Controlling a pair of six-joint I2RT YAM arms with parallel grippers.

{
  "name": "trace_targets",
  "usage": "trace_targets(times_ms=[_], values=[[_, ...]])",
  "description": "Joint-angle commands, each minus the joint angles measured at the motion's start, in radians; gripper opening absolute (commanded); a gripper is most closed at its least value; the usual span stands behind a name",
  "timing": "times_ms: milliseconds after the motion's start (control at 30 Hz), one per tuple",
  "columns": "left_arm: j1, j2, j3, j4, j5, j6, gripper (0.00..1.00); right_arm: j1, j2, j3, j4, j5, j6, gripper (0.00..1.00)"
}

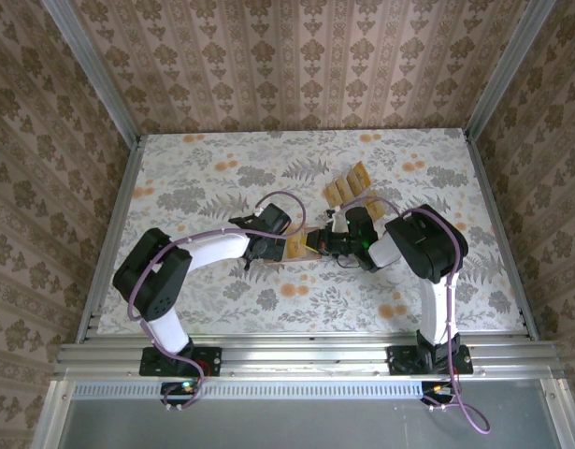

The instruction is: Put the credit cards into the card holder

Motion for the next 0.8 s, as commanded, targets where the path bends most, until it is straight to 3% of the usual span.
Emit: trace_targets(times_ms=[0,767], values=[[-0.007,0.02,0.01,-0.041,-0.012,0.0,1.0,0.007,0.081,-0.017,-0.174,0.043,-0.028,0.0],[-0.006,0.017,0.007,-0.045,-0.009,-0.007,1.0,0.01,0.115,0.005,-0.186,0.051,-0.038,0.02]])
